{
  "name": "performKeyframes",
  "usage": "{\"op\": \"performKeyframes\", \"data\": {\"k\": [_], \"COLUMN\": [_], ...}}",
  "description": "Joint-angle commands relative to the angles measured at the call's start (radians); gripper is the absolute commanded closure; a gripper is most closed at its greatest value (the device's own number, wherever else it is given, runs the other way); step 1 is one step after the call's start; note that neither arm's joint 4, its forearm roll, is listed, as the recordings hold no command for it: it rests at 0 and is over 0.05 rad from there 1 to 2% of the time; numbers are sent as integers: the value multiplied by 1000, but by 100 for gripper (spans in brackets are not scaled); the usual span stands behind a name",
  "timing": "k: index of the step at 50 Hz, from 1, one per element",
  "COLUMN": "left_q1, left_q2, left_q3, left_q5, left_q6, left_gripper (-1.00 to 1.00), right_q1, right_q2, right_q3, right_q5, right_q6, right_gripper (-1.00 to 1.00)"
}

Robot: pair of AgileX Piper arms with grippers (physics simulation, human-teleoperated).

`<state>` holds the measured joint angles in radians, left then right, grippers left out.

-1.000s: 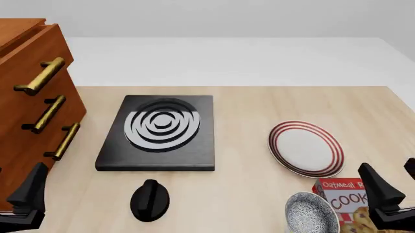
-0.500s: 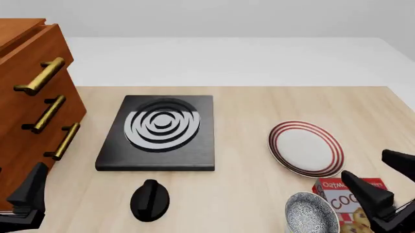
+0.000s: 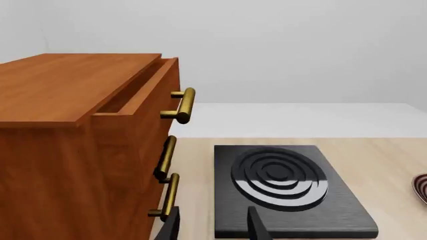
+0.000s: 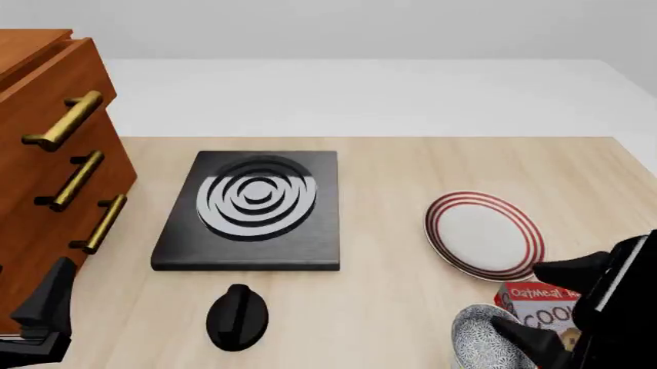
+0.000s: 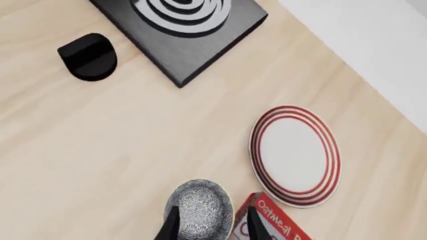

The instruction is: Pick the akita bowl on the ramekin and place it on the plate.

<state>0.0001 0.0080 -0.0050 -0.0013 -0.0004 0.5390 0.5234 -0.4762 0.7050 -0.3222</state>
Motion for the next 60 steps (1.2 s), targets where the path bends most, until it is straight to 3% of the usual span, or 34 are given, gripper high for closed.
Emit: {"op": "performKeyframes", "data": {"k": [1, 22, 40, 60], "left_q1": [0, 0, 0, 0], "left_q2": [0, 0, 0, 0], "left_q3": [0, 0, 0, 0], "left_q5": [0, 0, 0, 0], "left_q6": [0, 0, 0, 0], "left_gripper": [-100, -100, -100, -100], "right_q1": [61, 154, 158, 180], "right_q2": [81, 169, 272, 363], "right_q3": [-5, 73, 135, 187], "right_q5": [63, 19, -84, -192], "right_q6": [-31, -5, -34, 3], "right_gripper": [-100, -100, -100, -100]}}
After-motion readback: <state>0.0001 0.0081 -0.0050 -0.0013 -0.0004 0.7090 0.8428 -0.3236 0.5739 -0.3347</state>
